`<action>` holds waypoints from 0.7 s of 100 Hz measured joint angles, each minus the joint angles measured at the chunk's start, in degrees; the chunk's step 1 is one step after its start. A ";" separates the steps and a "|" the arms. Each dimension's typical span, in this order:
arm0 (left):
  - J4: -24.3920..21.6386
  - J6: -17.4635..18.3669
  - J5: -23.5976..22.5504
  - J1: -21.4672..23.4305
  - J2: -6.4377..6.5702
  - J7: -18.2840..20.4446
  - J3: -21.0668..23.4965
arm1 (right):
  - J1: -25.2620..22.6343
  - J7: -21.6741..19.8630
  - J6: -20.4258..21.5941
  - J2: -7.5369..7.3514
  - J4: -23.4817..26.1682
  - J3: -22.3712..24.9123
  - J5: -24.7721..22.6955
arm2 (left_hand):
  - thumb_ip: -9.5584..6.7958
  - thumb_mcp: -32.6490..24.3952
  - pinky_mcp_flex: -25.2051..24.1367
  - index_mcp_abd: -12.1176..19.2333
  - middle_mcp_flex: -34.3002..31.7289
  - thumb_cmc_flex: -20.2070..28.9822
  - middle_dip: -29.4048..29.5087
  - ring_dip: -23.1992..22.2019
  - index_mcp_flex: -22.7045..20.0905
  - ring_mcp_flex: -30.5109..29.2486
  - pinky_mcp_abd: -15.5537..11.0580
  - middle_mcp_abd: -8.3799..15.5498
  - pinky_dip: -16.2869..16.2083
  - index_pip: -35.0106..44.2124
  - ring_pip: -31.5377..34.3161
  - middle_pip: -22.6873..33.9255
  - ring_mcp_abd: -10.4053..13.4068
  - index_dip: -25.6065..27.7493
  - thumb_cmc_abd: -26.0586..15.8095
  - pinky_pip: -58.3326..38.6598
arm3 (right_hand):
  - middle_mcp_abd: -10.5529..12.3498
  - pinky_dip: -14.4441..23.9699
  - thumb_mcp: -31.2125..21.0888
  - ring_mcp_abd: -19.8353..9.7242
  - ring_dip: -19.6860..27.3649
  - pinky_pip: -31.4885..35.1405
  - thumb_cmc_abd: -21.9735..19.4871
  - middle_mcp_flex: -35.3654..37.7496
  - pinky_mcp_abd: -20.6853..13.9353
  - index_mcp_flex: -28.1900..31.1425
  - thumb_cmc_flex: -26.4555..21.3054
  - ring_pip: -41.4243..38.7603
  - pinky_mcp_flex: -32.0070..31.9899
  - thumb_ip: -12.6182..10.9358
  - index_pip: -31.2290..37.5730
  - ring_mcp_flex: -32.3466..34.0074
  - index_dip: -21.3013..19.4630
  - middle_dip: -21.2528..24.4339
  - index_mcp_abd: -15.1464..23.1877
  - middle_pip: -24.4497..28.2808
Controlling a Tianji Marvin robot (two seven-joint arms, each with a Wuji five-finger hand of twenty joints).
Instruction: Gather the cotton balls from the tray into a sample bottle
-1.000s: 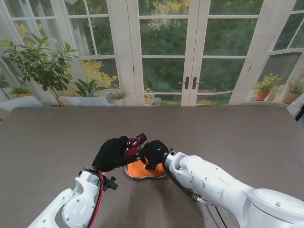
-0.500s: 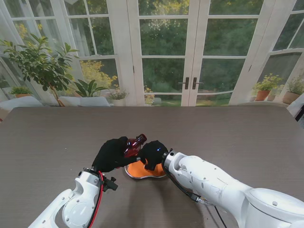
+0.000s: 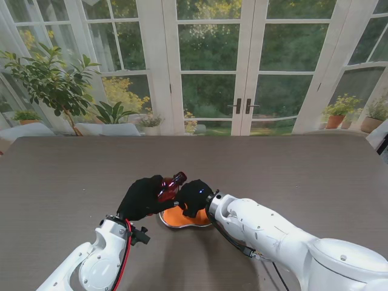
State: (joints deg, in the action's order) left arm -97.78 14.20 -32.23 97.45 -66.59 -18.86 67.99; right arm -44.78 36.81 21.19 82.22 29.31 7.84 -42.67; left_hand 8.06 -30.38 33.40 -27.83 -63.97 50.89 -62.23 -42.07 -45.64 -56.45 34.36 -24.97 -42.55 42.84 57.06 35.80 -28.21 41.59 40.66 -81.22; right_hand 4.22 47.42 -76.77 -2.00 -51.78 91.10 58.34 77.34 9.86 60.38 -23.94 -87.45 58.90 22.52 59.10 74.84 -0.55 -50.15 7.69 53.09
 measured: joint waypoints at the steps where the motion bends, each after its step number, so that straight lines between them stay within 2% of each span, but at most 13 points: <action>1: -0.01 0.00 0.00 0.01 0.00 0.00 0.00 | 0.01 0.06 0.06 0.03 -0.07 -0.01 0.01 | 0.00 0.00 0.00 0.00 0.00 0.00 0.00 0.00 0.00 0.00 0.00 0.00 0.00 0.00 0.00 0.00 0.00 0.00 0.00 0.00 | 0.00 0.00 0.00 0.00 0.00 0.00 0.00 0.00 0.00 0.01 0.00 0.00 0.01 0.00 0.00 0.00 0.00 0.00 0.02 0.00; 18: -0.07 -0.02 0.07 0.06 0.01 0.04 0.03 | -0.03 -0.04 0.47 0.04 0.04 0.32 -0.03 | 0.00 0.00 0.00 0.00 0.00 0.00 -0.01 0.00 0.00 -0.01 0.00 0.00 0.00 0.01 0.00 0.00 0.00 -0.01 0.00 0.00 | 0.01 0.00 0.00 0.01 -0.02 0.03 0.00 0.02 0.03 0.09 0.00 -0.03 0.11 0.00 0.03 0.00 0.01 0.00 0.31 0.05; 40: -0.07 -0.06 0.29 0.06 0.02 0.31 0.03 | -0.22 -1.18 0.45 -0.80 1.95 1.30 -0.24 | 0.00 0.00 0.00 0.00 -0.01 0.00 -0.01 0.00 0.00 -0.01 0.00 0.00 0.00 0.02 0.00 0.00 0.00 -0.02 0.00 0.00 | 0.03 0.00 0.00 0.01 -0.07 0.05 -0.04 0.02 0.04 0.16 0.00 -0.04 0.11 0.00 0.67 0.00 0.01 0.02 0.33 0.08; 63: -0.08 -0.07 0.37 0.07 0.03 0.43 0.09 | 0.03 -1.44 0.89 -0.68 1.62 0.75 -0.15 | 0.00 0.00 0.00 0.00 -0.01 0.00 -0.03 0.00 0.00 -0.01 0.00 0.00 0.00 0.04 0.00 0.00 0.00 -0.04 0.00 0.00 | 0.05 0.00 0.01 0.01 -0.08 0.23 -0.64 0.03 0.05 0.30 0.02 -0.04 0.20 0.01 1.28 0.00 0.01 0.36 0.33 0.10; 70: -0.11 -0.11 0.40 0.10 0.04 0.58 0.13 | 0.08 -1.87 1.09 -0.61 1.44 0.75 0.03 | 0.00 0.00 0.00 0.00 -0.01 0.00 -0.03 0.00 0.00 -0.01 0.00 0.00 0.00 0.04 0.00 0.00 0.00 -0.05 0.00 0.00 | 0.06 0.00 0.01 0.01 -0.08 0.24 0.39 0.03 0.05 0.26 1.44 -0.04 0.21 0.50 -1.91 0.00 0.01 0.74 -0.24 0.02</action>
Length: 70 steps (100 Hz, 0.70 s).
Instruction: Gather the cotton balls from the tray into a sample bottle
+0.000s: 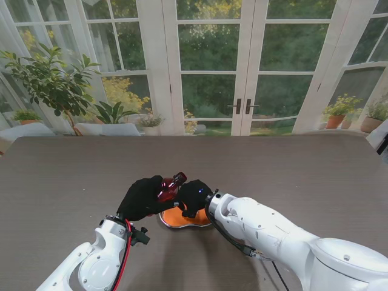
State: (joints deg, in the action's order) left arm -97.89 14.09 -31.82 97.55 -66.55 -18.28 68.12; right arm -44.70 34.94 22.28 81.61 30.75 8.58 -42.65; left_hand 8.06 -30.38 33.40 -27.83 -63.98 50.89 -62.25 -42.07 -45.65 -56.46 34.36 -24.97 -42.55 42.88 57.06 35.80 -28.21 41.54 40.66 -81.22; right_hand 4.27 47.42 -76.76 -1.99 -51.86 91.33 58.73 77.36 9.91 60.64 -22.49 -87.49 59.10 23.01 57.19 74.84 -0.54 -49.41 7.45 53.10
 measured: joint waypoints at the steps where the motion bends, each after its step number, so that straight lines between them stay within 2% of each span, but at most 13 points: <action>1: 0.00 0.00 0.00 0.01 0.00 0.01 0.00 | 0.01 -0.07 0.04 0.00 -0.02 0.00 0.02 | 0.00 0.00 0.00 0.00 0.00 0.00 0.00 0.00 0.00 0.00 0.00 0.00 0.00 0.00 0.00 0.00 0.00 0.00 0.00 0.00 | 0.00 0.00 0.00 0.00 0.00 0.00 0.42 0.00 0.00 -0.01 0.36 0.00 0.00 0.00 -0.72 0.00 0.00 0.00 -0.11 -0.04; 8: -0.02 -0.01 0.02 0.03 0.01 0.04 0.02 | 0.12 -0.39 0.34 0.00 -0.10 -0.22 0.04 | 0.00 0.00 0.00 0.00 -0.01 0.00 0.00 0.00 0.00 0.00 0.00 0.00 0.00 0.00 0.00 0.00 0.00 0.00 0.00 0.00 | 0.01 0.00 0.00 0.00 0.00 0.00 1.43 0.00 0.00 -0.02 0.45 0.00 0.00 0.01 -3.83 0.00 -0.18 0.01 -0.66 -0.15; 17: -0.03 -0.01 0.02 0.03 0.01 0.04 0.02 | 0.37 -0.31 0.43 0.02 -0.21 -0.73 -0.07 | 0.00 0.00 0.00 0.00 -0.01 0.00 -0.01 0.00 0.00 0.00 0.00 0.00 0.00 0.00 0.00 0.00 0.00 -0.01 0.00 0.00 | 0.02 0.00 -0.01 0.00 0.00 0.01 1.91 0.01 0.00 -0.08 0.45 0.00 0.00 0.01 -3.77 0.00 -0.68 -0.32 -0.77 -0.15; 34: -0.03 0.05 0.03 0.02 0.01 0.02 0.04 | 0.77 0.75 0.66 0.74 -1.82 -1.77 -0.14 | 0.00 0.00 0.00 0.00 -0.01 0.00 -0.05 0.00 0.00 0.00 0.00 0.00 0.00 0.01 0.00 0.00 0.00 -0.02 0.00 0.00 | 0.05 0.03 -0.02 0.00 -0.41 0.01 1.91 0.01 0.06 -0.20 -1.68 -0.59 0.00 0.11 0.76 0.00 -0.68 -0.39 -0.79 -0.04; 46: -0.02 0.09 0.01 0.02 0.01 -0.06 0.15 | 1.02 1.16 1.20 1.31 -2.88 -2.39 -0.03 | 0.00 0.00 0.00 0.00 -0.02 0.00 -0.08 0.00 0.00 0.00 0.00 0.00 0.00 0.01 0.00 0.00 0.00 -0.03 0.00 0.00 | 0.05 0.05 -0.02 0.00 -0.47 0.04 1.88 0.01 0.15 -0.19 -1.49 -0.82 0.00 0.12 2.77 0.00 -0.57 -0.39 -0.79 0.09; 70: -0.02 0.13 -0.02 0.14 0.01 -0.11 0.32 | 1.46 2.11 2.02 2.29 -4.68 -3.53 0.18 | 0.00 0.00 0.00 0.00 -0.13 0.00 -0.28 0.00 0.00 -0.01 0.00 0.00 0.00 0.02 0.00 -0.10 0.00 -0.03 0.00 0.00 | 0.05 0.08 -0.05 0.00 -0.49 0.48 0.56 0.04 0.31 -0.13 -2.81 -1.16 0.02 0.12 4.26 0.00 -0.56 -0.40 -0.78 0.76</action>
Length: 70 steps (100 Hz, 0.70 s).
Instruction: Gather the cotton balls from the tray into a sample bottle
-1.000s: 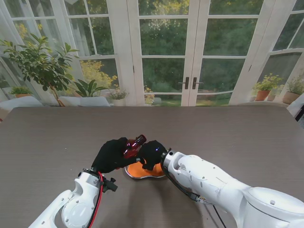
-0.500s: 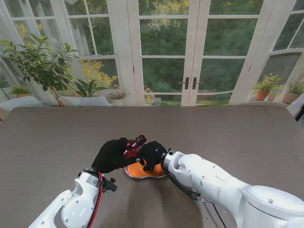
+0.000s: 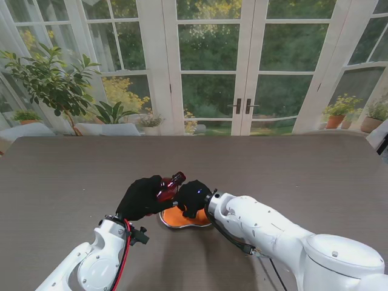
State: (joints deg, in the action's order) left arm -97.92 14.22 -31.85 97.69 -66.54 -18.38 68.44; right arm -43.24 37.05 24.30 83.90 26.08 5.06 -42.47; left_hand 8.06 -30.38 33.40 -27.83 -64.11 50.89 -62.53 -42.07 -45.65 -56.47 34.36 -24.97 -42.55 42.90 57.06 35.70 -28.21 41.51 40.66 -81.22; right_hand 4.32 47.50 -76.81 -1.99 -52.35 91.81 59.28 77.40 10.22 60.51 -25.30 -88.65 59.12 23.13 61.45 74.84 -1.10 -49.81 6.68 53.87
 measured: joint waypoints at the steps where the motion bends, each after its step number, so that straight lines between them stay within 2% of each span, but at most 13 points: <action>1: 0.00 0.00 0.00 0.01 0.00 0.00 0.00 | 0.03 0.02 0.07 0.05 -0.10 -0.06 0.05 | 0.00 0.00 0.00 0.00 -0.09 0.00 -0.06 0.00 0.00 -0.01 0.00 0.00 0.00 0.00 0.00 -0.08 0.00 0.00 0.00 0.00 | 0.00 0.00 0.00 0.00 0.00 0.00 -0.20 0.00 0.00 0.00 -0.01 -0.02 0.00 0.00 0.10 0.00 0.00 0.00 -0.01 0.03; 13: 0.00 0.04 0.00 0.04 0.00 0.00 0.02 | 0.33 0.01 0.86 0.65 -1.20 -0.71 0.55 | 0.00 0.00 0.00 0.00 -0.21 0.00 -0.36 0.00 0.00 -0.02 0.02 0.01 0.00 0.02 0.00 -0.37 0.00 -0.01 0.00 0.00 | 0.00 0.05 0.00 0.00 -0.09 0.71 -1.65 0.00 0.01 0.02 -1.08 -0.17 0.01 0.00 1.62 0.00 0.00 -0.02 -0.15 0.69; 40: 0.01 0.09 0.00 0.08 0.00 -0.01 0.04 | 0.42 -0.56 1.28 0.92 -1.51 -0.54 0.74 | 0.00 0.00 0.00 0.00 -0.23 0.00 -0.41 0.00 0.00 -0.02 0.03 0.01 0.00 0.04 0.00 -0.40 0.00 -0.04 0.00 0.00 | -0.03 0.63 -0.03 0.00 -0.09 0.98 -6.70 0.00 0.02 0.04 -1.39 -0.55 0.02 0.01 1.14 0.00 -5.81 -2.18 -0.41 1.23; 70: 0.05 0.17 0.00 0.09 0.01 -0.03 0.05 | -0.36 -2.95 0.74 -0.67 2.07 2.64 0.74 | 0.00 0.00 0.00 0.00 -0.24 0.00 -0.43 0.00 0.00 -0.02 0.04 0.01 0.00 0.05 0.00 -0.43 0.00 -0.06 0.00 0.00 | -0.04 0.65 -0.03 0.00 -0.10 1.44 -8.09 0.00 0.02 0.04 -1.38 -0.79 0.02 0.01 1.10 0.00 -7.96 -3.02 -0.54 2.03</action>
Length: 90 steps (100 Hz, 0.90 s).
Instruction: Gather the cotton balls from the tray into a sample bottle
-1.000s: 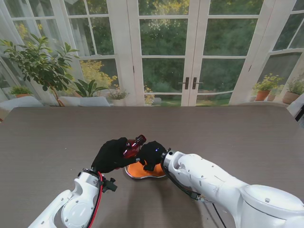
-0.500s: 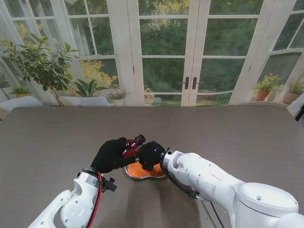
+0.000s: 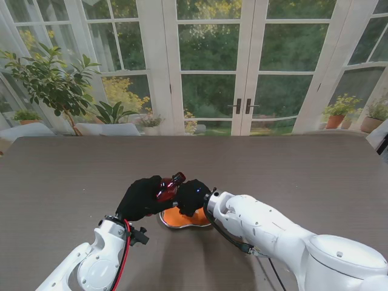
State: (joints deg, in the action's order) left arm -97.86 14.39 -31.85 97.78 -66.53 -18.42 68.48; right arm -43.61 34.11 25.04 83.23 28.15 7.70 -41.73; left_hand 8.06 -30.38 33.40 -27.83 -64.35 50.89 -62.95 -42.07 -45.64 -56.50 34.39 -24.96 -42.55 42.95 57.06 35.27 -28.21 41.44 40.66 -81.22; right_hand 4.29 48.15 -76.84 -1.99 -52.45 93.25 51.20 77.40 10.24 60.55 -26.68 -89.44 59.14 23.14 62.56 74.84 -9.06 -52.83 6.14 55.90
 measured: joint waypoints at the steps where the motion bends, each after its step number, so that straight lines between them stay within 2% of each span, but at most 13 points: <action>1: 0.00 0.00 0.00 0.00 0.00 0.00 0.00 | -0.02 -0.08 -0.02 -0.05 0.11 0.10 0.01 | 0.00 0.00 0.00 0.00 0.00 0.00 0.00 0.00 0.00 0.00 0.00 0.00 0.00 0.00 0.00 0.00 0.00 0.00 0.00 0.00 | 0.00 0.00 0.00 0.00 0.00 0.00 0.00 0.00 0.00 0.00 0.00 -0.01 0.00 0.00 0.00 0.00 -0.03 0.00 0.00 0.00; 23: 0.06 0.10 -0.07 -0.03 0.00 -0.06 -0.03 | -0.59 -1.99 -0.17 -1.07 2.23 2.51 0.70 | 0.00 0.00 0.00 0.00 0.00 0.00 0.00 0.00 0.00 0.00 0.01 0.00 0.00 0.00 0.00 -0.01 0.00 -0.01 0.00 0.00 | 0.00 0.01 0.00 0.00 -0.01 0.01 -0.01 0.00 0.00 0.00 0.07 -0.03 0.00 0.00 0.00 0.00 -0.21 -0.19 -0.06 0.03; 34: 0.06 0.08 -0.07 -0.02 0.00 -0.06 -0.02 | -1.39 -5.43 -0.32 -2.31 5.14 5.14 1.76 | 0.00 0.00 0.00 0.00 0.00 0.00 0.00 0.00 0.00 0.00 0.01 0.00 0.00 0.00 0.00 -0.01 0.00 -0.01 0.00 0.00 | 0.00 0.01 0.00 0.00 -0.01 0.01 -0.01 0.00 0.00 0.00 0.10 -0.05 0.00 0.00 0.00 0.00 -0.32 -0.21 -0.06 0.03; 51: 0.06 -0.05 0.05 -0.01 0.00 -0.05 -0.03 | -3.41 -10.65 -2.18 -5.70 12.70 10.27 2.92 | 0.00 0.00 0.00 0.00 0.00 0.00 0.00 0.00 0.00 0.00 0.02 0.00 0.00 0.01 0.00 -0.02 0.00 -0.01 0.00 0.00 | 0.00 0.01 0.00 0.00 -0.01 0.01 -0.02 0.00 0.00 0.00 0.10 -0.05 0.00 0.00 0.00 0.00 -0.78 -0.21 -0.08 0.04; 69: 0.24 -0.28 0.66 -0.20 -0.03 -0.08 -0.31 | -6.65 -16.46 -5.16 -10.09 22.34 17.75 3.44 | 0.00 0.00 0.00 0.00 0.00 0.00 0.00 0.00 0.00 0.00 0.02 0.00 0.00 0.01 0.00 -0.02 0.00 -0.01 0.00 0.00 | 0.00 0.01 0.00 0.00 -0.01 0.01 -0.02 0.00 0.00 0.00 0.10 -0.06 0.00 0.00 0.00 0.00 -0.78 -0.21 -0.10 0.04; 90: 0.79 -0.60 1.34 -0.98 -0.06 -0.10 -0.94 | -11.45 -22.01 -8.48 -14.03 32.76 27.68 3.30 | 0.00 0.00 0.00 0.00 0.00 0.00 -0.01 0.00 0.00 0.00 0.02 0.00 0.00 0.01 0.00 -0.03 0.00 -0.01 0.00 0.00 | -0.01 0.01 0.00 0.00 -0.01 0.01 -0.02 0.00 0.00 0.00 0.10 -0.06 0.00 0.00 0.00 0.00 -0.78 -0.21 -0.19 0.05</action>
State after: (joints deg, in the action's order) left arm -97.07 13.79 -30.51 96.79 -66.59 -18.52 67.55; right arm -55.06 12.10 16.56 69.21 60.91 35.38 -38.44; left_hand 8.06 -30.38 33.40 -27.83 -64.36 50.89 -62.96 -42.07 -45.64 -56.50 34.41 -24.96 -42.55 42.96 57.06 35.24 -28.21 41.44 40.66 -81.22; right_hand 4.27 48.16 -76.84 -1.99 -52.46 93.26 51.18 77.40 10.24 60.55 -26.58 -89.51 59.14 23.14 62.56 74.84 -9.84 -53.04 5.95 55.95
